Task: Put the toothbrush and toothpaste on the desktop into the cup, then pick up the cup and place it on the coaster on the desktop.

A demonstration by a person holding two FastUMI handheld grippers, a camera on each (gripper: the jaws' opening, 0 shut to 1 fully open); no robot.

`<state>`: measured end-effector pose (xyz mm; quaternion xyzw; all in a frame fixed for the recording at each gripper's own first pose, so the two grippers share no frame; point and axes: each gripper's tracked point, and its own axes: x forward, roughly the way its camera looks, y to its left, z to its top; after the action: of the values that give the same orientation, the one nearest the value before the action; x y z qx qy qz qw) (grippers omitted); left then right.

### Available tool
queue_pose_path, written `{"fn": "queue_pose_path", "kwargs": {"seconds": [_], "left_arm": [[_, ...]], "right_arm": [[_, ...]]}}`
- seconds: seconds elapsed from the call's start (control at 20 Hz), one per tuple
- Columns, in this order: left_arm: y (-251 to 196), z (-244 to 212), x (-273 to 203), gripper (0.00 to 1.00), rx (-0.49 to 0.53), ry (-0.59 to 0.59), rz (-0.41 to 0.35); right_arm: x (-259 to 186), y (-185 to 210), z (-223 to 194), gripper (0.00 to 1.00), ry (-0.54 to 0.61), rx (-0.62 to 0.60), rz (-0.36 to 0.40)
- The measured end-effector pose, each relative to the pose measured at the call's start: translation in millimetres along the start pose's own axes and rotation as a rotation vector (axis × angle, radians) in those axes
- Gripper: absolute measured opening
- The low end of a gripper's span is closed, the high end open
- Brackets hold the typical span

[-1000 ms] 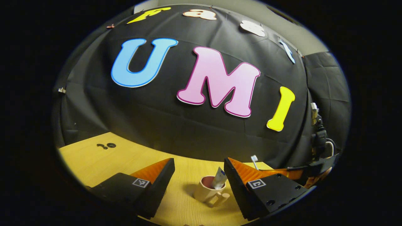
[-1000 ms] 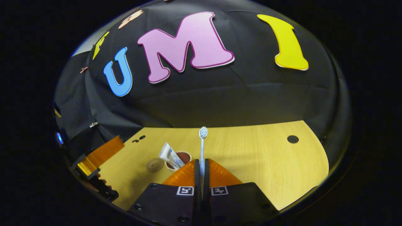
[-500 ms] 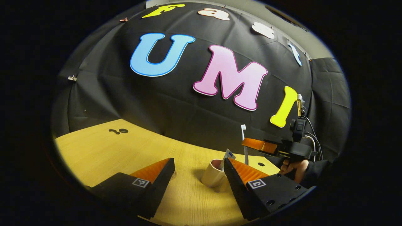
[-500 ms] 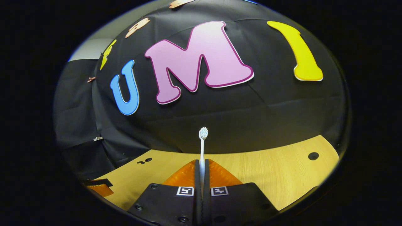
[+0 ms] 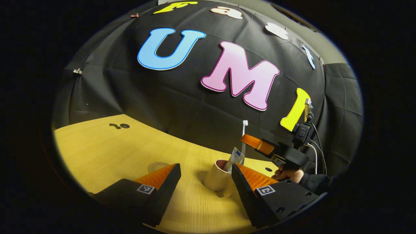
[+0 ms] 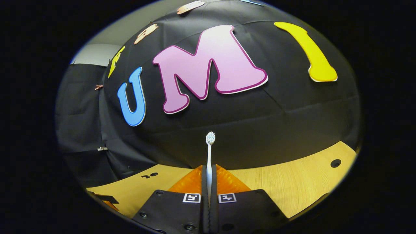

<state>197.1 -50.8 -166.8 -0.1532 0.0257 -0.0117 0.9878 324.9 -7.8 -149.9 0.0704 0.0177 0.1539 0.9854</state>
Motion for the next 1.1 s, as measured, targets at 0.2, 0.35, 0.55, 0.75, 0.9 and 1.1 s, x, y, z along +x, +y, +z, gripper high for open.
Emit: {"fn": "queue_pose_path", "kwargs": {"seconds": [0.2,0.35,0.55,0.75,0.9,1.1], "left_arm": [[-2,-8,6,0.97,0.002,0.008,-0.008],[0,-15,9,0.97,-0.003,0.016,-0.001],[1,-19,9,0.98,-0.007,0.017,0.001],[5,-26,9,0.98,-0.010,0.024,0.004],[8,-31,7,0.97,-0.007,0.033,0.008],[10,-35,3,0.98,-0.014,0.041,0.005]], "right_arm": [[4,2,-4,0.05,-0.014,0.006,0.015],[6,9,-8,0.06,-0.024,-0.012,0.034],[7,13,-17,0.06,-0.024,-0.017,0.041],[-4,7,-35,0.09,0.000,-0.012,0.030],[-19,12,-38,0.31,0.017,0.022,0.048],[-47,26,-42,0.69,0.065,-0.050,0.106]]}}
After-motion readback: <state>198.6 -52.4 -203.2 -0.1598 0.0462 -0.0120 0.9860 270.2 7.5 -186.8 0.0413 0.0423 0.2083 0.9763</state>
